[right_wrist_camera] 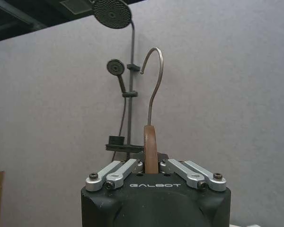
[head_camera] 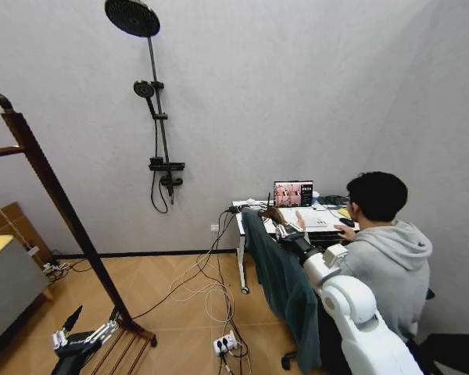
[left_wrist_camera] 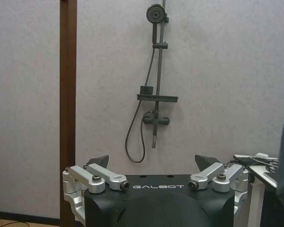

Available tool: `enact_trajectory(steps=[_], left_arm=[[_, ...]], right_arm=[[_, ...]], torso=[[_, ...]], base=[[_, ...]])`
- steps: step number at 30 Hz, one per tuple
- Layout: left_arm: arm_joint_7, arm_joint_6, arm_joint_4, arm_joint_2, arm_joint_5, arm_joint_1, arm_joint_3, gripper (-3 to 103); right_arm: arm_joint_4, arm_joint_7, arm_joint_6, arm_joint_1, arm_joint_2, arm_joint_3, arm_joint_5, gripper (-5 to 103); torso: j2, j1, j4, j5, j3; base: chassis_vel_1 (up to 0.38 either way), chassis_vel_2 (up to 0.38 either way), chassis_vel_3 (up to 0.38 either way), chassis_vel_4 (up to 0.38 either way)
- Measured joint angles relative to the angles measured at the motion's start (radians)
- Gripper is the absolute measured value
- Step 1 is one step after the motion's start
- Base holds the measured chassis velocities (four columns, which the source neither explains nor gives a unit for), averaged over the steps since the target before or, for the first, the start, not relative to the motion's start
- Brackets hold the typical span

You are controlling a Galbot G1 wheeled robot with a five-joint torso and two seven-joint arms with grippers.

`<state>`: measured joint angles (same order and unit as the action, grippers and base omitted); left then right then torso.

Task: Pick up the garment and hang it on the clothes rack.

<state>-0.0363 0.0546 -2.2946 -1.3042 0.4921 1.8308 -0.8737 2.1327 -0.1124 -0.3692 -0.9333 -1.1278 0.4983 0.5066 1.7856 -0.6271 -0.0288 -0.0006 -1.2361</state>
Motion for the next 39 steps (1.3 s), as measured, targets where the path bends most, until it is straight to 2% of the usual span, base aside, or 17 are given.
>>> enact_trajectory(steps=[4, 17, 39], left_arm=[[0.000, 0.000, 0.000, 0.000, 0.000, 0.000, 0.000, 100], [0.000, 0.000, 0.000, 0.000, 0.000, 0.000, 0.000, 100], [0.000, 0.000, 0.000, 0.000, 0.000, 0.000, 0.000, 100]], right_arm=[[-0.055, -0.004, 0.011, 0.065, 0.028, -0.053, 0.009, 10], [-0.115, 0.001, 0.006, 0.169, 0.024, -0.153, 0.051, 10], [-0.100, 0.016, -0.005, 0.158, 0.017, -0.146, 0.063, 10]], torso=[[0.000, 0.000, 0.0002, 0.0004, 0.000], [0.000, 0.000, 0.0001, 0.0003, 0.000], [0.000, 0.000, 0.0003, 0.0005, 0.000]], base=[[0.072, 0.063, 0.084, 0.068], [0.106, 0.099, 0.107, 0.099], [0.130, 0.122, 0.126, 0.122]])
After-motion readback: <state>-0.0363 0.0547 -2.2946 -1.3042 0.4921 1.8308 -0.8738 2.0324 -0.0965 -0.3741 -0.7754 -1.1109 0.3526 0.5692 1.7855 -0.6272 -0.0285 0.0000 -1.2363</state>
